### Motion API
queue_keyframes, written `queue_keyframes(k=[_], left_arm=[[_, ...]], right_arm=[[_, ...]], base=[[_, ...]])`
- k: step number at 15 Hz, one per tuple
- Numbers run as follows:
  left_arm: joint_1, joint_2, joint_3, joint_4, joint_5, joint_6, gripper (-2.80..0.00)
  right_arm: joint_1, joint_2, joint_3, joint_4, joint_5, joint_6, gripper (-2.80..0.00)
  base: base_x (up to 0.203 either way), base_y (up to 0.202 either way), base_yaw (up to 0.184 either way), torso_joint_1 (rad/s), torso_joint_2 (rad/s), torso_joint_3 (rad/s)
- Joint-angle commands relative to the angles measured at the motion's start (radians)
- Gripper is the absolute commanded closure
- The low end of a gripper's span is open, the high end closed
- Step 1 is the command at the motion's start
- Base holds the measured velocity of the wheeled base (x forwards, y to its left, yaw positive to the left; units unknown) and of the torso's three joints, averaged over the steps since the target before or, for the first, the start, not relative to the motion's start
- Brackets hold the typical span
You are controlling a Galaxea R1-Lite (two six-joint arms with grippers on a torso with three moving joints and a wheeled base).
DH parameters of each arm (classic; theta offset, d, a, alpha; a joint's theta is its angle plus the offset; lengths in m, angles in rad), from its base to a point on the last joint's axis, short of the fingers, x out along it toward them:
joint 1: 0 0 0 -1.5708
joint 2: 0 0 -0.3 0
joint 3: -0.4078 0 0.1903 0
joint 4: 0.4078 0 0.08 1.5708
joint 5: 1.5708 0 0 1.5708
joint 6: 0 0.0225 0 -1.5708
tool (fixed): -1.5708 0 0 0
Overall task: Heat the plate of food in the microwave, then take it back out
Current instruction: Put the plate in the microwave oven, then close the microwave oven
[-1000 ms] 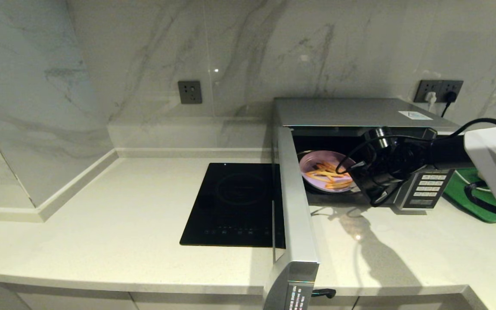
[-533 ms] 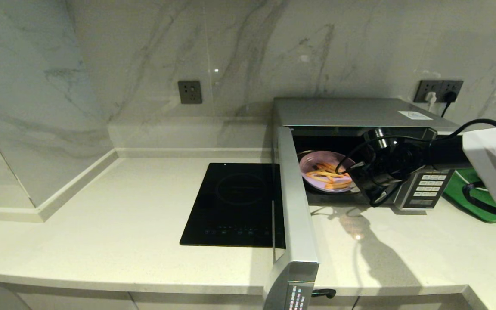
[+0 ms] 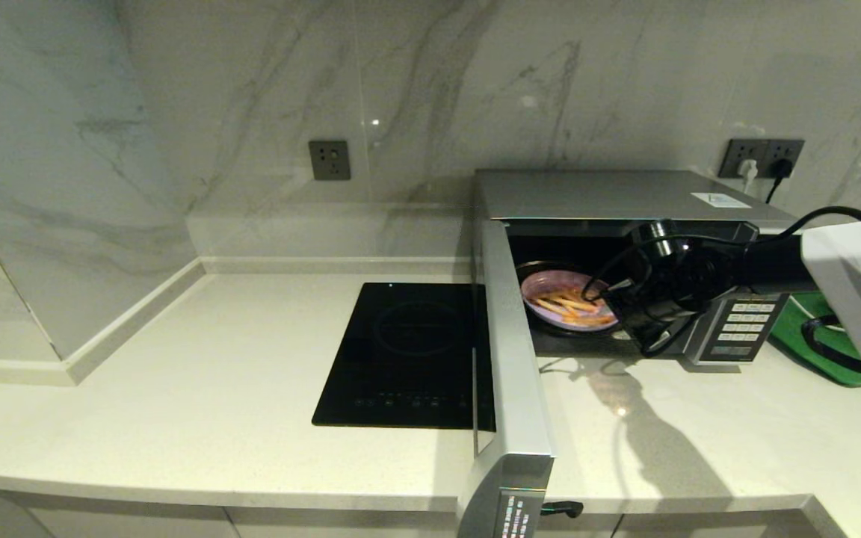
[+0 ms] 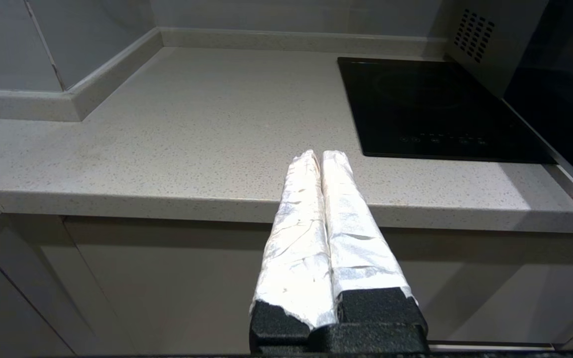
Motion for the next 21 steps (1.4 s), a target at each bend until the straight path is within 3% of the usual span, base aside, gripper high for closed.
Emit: queue_keyframes(k=[1, 7, 12, 13, 18, 19, 21], left_arm=[[0.000, 0.000, 0.000, -0.001, 0.001, -0.001, 0.00], [0.000, 0.000, 0.000, -0.001, 0.000, 0.000, 0.00], [0.000, 0.000, 0.000, -0.001, 0.000, -0.002, 0.00], [0.000, 0.000, 0.000, -0.001, 0.000, 0.000, 0.00], [0.000, 0.000, 0.000, -0.001, 0.001, 0.000, 0.00], [0.000, 0.000, 0.000, -0.001, 0.000, 0.000, 0.00], [0.000, 0.000, 0.000, -0.001, 0.000, -0.002, 0.00]], right_arm=[[0.001, -0.003, 0.001, 0.002, -0.002, 0.008, -2.80], [-0.001, -0.110, 0.058, 0.004, -0.004, 0.007, -2.80], [-0.004, -0.357, 0.313, -0.007, -0.003, -0.005, -2.80], [-0.005, -0.433, 0.392, -0.014, -0.001, -0.017, 0.00], [-0.006, -0.850, 0.741, -0.058, 0.047, -0.121, 0.00], [-0.006, -0.921, 0.776, -0.015, 0.051, -0.158, 0.00], [-0.006, -1.017, 0.789, 0.192, 0.023, -0.257, 0.00]], base=[[0.000, 0.000, 0.000, 0.000, 0.00, 0.000], [0.000, 0.000, 0.000, 0.000, 0.00, 0.000], [0.000, 0.000, 0.000, 0.000, 0.00, 0.000], [0.000, 0.000, 0.000, 0.000, 0.00, 0.000], [0.000, 0.000, 0.000, 0.000, 0.00, 0.000], [0.000, 0.000, 0.000, 0.000, 0.00, 0.000], [0.000, 0.000, 0.000, 0.000, 0.00, 0.000]])
